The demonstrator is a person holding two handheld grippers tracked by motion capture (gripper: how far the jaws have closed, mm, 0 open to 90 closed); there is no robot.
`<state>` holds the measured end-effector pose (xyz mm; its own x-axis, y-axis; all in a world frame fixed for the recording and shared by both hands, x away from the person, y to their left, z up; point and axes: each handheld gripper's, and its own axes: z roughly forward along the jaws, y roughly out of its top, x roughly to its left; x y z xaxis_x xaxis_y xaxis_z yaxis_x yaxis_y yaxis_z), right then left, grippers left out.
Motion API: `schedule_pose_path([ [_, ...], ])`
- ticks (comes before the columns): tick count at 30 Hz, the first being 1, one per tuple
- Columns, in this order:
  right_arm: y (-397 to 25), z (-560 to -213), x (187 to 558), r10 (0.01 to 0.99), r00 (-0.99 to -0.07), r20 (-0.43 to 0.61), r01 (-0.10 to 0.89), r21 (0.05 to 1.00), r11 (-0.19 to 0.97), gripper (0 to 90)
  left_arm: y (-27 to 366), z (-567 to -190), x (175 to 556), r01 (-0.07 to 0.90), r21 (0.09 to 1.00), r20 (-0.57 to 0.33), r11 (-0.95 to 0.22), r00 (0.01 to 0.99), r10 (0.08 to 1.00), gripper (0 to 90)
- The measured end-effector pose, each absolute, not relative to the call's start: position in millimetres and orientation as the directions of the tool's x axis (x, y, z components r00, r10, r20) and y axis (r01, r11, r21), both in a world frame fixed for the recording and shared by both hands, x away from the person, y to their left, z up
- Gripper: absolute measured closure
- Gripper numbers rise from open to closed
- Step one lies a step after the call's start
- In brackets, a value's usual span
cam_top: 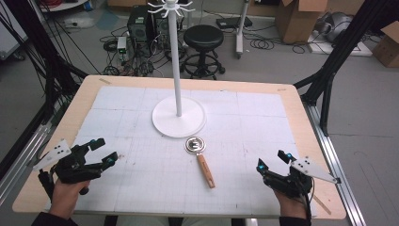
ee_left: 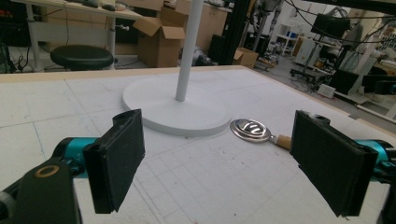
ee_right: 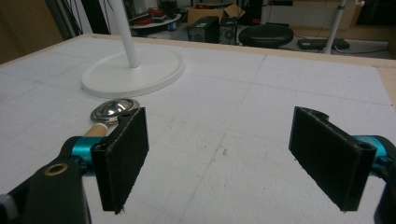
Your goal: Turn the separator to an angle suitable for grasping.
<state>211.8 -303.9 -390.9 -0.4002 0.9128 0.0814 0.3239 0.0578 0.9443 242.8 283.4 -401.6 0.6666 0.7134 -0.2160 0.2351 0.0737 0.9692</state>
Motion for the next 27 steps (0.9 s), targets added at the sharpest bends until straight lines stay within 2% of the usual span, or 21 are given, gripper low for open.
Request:
schedule_pose_path([
  [7, -290, -393, 214, 0.891, -0.441, 0.11, 0.33, 0.943, 0.047, 18.7, 283, -404, 246, 0.25, 0.965, -0.231, 0.082, 0.656, 0.718, 18.5],
  [9, -281, -394, 217, 0.863, -0.484, 0.145, 0.349, 0.936, 0.039, 26.9, 283, -404, 247, 0.253, 0.964, -0.232, 0.081, 0.655, 0.719, 18.5],
  [10, -281, -394, 217, 0.863, -0.484, 0.145, 0.349, 0.936, 0.039, 26.9, 283, -405, 247, 0.254, 0.964, -0.232, 0.08, 0.654, 0.72, 18.5],
  [14, -254, -400, 223, 0.778, -0.595, 0.201, 0.393, 0.917, 0.064, 49.5, 284, -405, 245, 0.254, 0.964, -0.232, 0.079, 0.653, 0.721, 18.8],
  [18, -227, -404, 229, 0.713, -0.671, 0.203, 0.395, 0.912, 0.112, 70.3, 285, -406, 246, 0.263, 0.962, -0.236, 0.077, 0.652, 0.721, 19.0],
  [23, -181, -415, 234, 0.628, -0.76, 0.166, 0.414, 0.868, 0.272, 84.5, 286, -406, 246, 0.267, 0.961, -0.239, 0.077, 0.652, 0.719, 19.2],
  [27, -146, -430, 235, 0.576, -0.81, 0.11, 0.421, 0.793, 0.441, 87.8, 288, -407, 247, 0.273, 0.958, -0.249, 0.085, 0.648, 0.72, 19.3],
])
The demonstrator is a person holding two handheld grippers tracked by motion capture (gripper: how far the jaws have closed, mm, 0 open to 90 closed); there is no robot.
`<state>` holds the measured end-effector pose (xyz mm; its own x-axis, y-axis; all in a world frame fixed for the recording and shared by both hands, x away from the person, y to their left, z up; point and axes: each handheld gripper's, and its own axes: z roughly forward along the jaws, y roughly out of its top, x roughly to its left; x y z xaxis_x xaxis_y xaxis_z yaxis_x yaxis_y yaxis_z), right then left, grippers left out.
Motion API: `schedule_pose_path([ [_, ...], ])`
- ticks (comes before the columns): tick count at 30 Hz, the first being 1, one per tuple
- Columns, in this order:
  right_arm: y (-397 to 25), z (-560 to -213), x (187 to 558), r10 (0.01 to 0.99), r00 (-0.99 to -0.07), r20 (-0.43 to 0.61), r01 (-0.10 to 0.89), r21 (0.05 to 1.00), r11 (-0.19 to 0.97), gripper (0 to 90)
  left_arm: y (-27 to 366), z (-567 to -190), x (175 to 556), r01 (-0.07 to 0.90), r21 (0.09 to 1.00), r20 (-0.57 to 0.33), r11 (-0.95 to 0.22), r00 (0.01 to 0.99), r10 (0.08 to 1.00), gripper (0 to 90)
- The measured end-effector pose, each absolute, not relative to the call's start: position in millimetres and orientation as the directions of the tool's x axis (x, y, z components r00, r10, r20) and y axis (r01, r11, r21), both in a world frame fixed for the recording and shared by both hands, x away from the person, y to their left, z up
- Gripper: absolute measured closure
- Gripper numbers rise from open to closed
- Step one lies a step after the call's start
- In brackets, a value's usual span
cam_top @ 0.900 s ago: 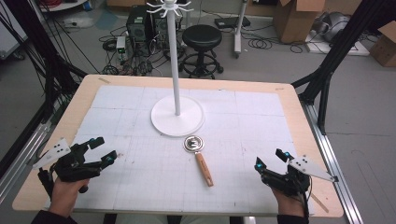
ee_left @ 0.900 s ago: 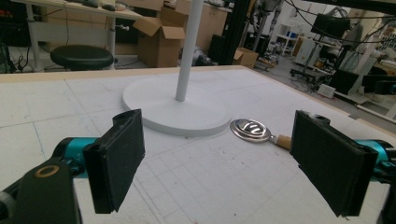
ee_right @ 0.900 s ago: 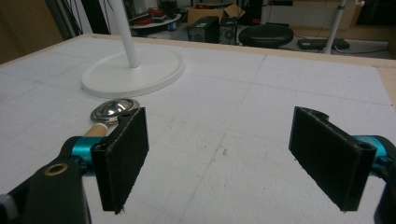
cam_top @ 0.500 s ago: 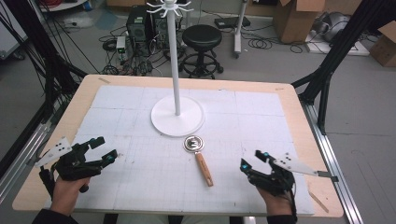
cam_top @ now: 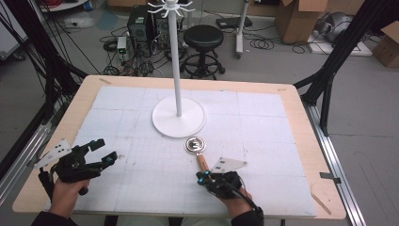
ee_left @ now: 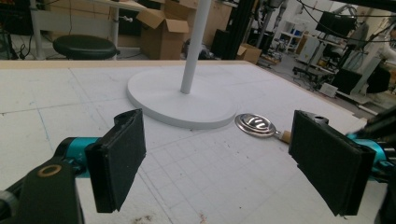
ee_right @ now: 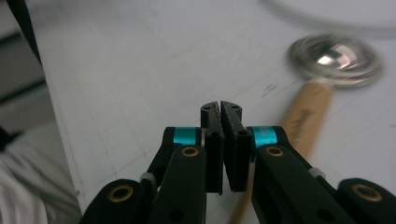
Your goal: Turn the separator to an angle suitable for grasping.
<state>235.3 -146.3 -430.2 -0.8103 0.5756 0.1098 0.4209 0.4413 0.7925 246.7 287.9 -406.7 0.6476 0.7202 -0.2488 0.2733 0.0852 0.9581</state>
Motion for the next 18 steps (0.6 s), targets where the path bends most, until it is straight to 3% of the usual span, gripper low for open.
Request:
schedule_pose_path([
  [3, -135, -439, 236, 0.578, -0.815, 0.045, 0.426, 0.723, 0.544, 89.2, 289, -407, 246, 0.273, 0.958, -0.253, 0.092, 0.644, 0.722, 19.3],
  [6, -139, -441, 236, 0.595, -0.803, 0.036, 0.444, 0.702, 0.556, 89.2, 289, -407, 247, 0.274, 0.957, -0.256, 0.095, 0.646, 0.719, 19.3],
  [18, -176, -437, 250, 0.706, -0.708, 0.034, 0.514, 0.71, 0.481, 88.6, 289, -407, 247, 0.276, 0.957, -0.256, 0.093, 0.645, 0.72, 19.3],
])
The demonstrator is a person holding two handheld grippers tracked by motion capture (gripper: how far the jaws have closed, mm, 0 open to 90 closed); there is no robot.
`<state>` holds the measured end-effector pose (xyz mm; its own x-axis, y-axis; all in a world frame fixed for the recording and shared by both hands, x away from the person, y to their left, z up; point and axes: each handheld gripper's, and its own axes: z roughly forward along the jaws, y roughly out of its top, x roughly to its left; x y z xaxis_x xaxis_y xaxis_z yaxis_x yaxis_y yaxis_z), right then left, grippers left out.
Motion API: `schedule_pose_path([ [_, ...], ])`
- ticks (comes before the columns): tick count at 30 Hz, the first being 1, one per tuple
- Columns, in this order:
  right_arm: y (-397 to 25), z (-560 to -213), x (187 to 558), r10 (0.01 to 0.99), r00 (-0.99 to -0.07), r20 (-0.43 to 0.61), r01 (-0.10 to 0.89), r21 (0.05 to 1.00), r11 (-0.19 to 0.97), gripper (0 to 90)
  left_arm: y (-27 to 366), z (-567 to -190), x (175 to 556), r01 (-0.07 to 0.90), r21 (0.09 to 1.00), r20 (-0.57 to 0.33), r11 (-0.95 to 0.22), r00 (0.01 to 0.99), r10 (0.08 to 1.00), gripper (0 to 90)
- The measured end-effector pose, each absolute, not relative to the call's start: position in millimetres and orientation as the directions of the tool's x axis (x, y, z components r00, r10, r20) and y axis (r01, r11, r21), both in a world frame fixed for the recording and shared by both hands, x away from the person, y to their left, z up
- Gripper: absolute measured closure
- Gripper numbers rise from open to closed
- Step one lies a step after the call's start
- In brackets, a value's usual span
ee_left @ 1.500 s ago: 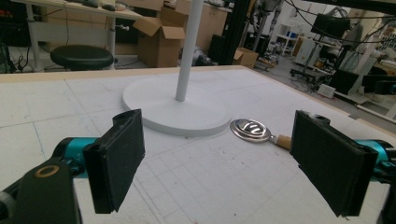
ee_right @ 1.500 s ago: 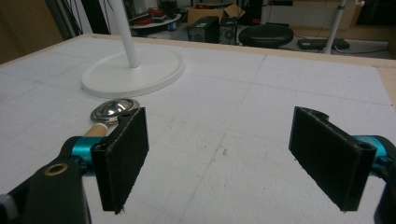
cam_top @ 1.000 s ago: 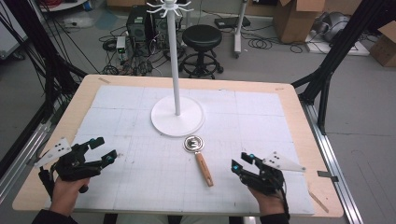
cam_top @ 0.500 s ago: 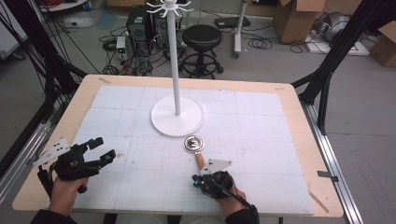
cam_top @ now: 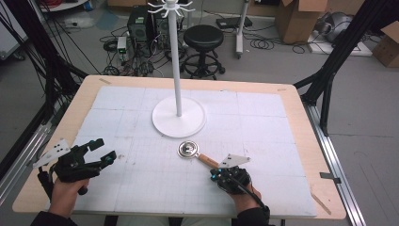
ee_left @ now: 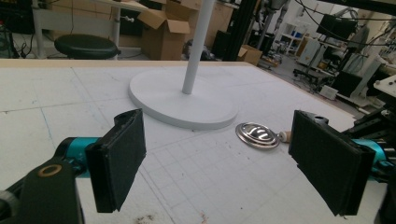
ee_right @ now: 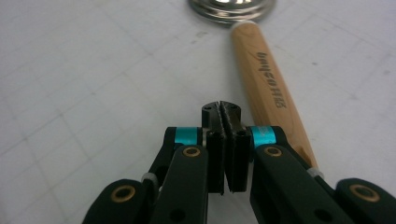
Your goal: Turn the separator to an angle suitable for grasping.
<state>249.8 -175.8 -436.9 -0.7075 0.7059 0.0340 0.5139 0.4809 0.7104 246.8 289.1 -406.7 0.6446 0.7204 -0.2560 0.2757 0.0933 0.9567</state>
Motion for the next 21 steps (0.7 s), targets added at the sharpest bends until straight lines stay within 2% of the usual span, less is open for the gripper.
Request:
schedule_pose_path([
  [7, -190, -438, 263, 0.755, -0.655, 0.022, 0.543, 0.708, 0.451, 88.7, 289, -407, 247, 0.278, 0.956, -0.255, 0.089, 0.645, 0.72, 19.4],
  [21, -212, -445, 308, 0.847, -0.527, 0.064, 0.591, 0.744, 0.312, 89.2, 290, -408, 247, 0.281, 0.955, -0.258, 0.091, 0.641, 0.723, 19.4],
])
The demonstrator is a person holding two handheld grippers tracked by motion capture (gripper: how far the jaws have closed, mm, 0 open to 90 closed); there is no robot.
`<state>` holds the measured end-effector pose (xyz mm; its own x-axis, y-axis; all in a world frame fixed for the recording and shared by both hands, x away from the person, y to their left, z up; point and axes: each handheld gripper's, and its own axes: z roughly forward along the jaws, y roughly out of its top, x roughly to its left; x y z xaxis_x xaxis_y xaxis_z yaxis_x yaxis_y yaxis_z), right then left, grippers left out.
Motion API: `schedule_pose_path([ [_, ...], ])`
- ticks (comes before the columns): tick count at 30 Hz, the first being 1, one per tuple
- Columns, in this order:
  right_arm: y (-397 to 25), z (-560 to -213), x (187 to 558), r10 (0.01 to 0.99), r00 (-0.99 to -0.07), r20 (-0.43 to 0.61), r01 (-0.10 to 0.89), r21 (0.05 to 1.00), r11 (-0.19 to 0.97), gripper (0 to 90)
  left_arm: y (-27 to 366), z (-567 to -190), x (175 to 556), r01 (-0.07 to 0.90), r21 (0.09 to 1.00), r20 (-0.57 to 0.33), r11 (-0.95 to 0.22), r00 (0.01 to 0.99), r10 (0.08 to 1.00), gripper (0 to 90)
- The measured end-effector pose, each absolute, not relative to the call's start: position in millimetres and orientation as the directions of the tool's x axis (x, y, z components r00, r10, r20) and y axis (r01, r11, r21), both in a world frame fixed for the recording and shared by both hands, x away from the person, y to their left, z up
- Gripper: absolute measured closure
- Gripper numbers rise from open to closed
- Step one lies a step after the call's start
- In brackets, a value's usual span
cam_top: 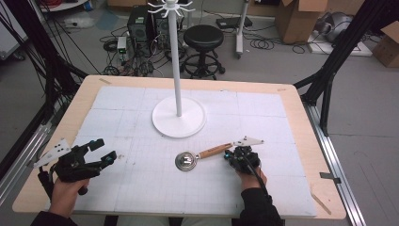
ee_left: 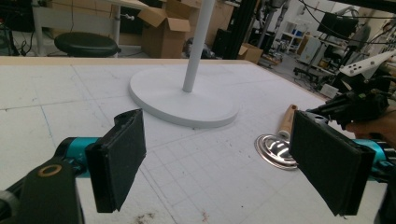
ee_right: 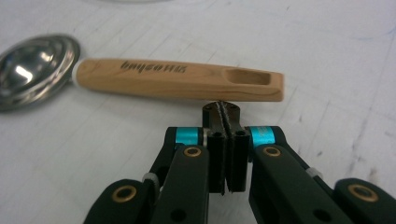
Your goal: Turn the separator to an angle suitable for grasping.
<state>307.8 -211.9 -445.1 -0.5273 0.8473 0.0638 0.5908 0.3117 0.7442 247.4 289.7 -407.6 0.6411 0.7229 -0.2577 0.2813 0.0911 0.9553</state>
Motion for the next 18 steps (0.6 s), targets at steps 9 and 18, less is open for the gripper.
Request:
schedule_pose_path([
  [9, -240, -435, 335, 0.881, -0.473, 0.007, 0.549, 0.784, 0.289, 89.4, 292, -408, 248, 0.283, 0.955, -0.259, 0.093, 0.636, 0.727, 19.4],
  [18, -231, -440, 348, 0.81, -0.583, 0.066, 0.534, 0.782, 0.321, 89.5, 296, -409, 248, 0.284, 0.953, -0.268, 0.106, 0.627, 0.731, 19.4],
])
